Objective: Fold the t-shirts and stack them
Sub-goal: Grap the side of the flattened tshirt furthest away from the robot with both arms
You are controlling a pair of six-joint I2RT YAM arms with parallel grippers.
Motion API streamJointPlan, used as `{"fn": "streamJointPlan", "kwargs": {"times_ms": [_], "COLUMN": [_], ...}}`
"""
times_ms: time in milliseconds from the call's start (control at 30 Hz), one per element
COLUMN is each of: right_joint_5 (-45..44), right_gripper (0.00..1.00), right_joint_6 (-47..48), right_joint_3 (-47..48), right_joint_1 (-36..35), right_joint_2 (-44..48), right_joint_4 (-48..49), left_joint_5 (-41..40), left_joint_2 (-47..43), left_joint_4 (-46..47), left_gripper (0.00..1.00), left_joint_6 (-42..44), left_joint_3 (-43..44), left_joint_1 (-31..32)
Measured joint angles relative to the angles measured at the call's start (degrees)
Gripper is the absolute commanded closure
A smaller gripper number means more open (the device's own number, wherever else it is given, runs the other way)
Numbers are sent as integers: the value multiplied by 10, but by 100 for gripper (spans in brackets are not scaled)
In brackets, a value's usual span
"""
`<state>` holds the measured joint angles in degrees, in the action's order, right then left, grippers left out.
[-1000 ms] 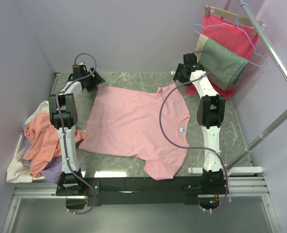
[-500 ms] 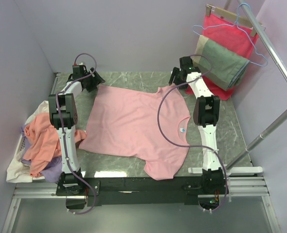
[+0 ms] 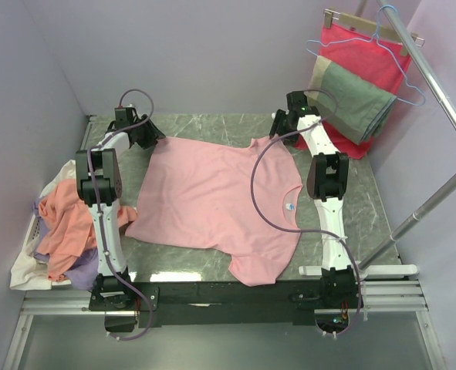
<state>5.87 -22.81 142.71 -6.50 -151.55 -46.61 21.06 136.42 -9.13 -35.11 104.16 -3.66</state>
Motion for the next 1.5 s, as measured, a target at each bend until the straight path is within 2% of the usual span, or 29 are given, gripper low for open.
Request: {"fn": "streamJointPlan", "kwargs": {"times_ms": [67,133,167,233,333,367,467,867,1233,1500], "right_joint_5": [3,6,9,11,11,11,12,15,-16,-38], "right_gripper": [54,58,65,68,84,91,100,100,100,100], "right_joint_6": [1,2,2,4,3,3,2,4,20,37], "right_joint_3": [3,5,5,5,5,5,-3,-86,-212,-289], "right_joint_1": [1,2,2,2,2,2,2,3,2,-11], "right_joint_2": [-2,-4,-5,-5,-6,-6,-6,37,192,271], "right_joint_4": [-3,-8,-8,-11,-15,-16,-9,55,87,107], "left_joint_5": [5,10,12,16,18,19,21,-5,-111,-129], "left_joint_2": [-3,-3,-3,-3,-3,-3,-2,-2,-143,-207], "left_joint_4": [1,-2,-4,-10,-18,-21,-30,-59,-5,42], "left_gripper": [61,64,67,70,81,88,99,99,99,99], "left_joint_6": [0,0,1,1,1,2,5,14,19,24], "left_joint_3": [-10,-12,-12,-12,-12,-12,-11,10,-151,-168], "left_joint_1": [2,4,5,8,15,17,21,24,23,23]}}
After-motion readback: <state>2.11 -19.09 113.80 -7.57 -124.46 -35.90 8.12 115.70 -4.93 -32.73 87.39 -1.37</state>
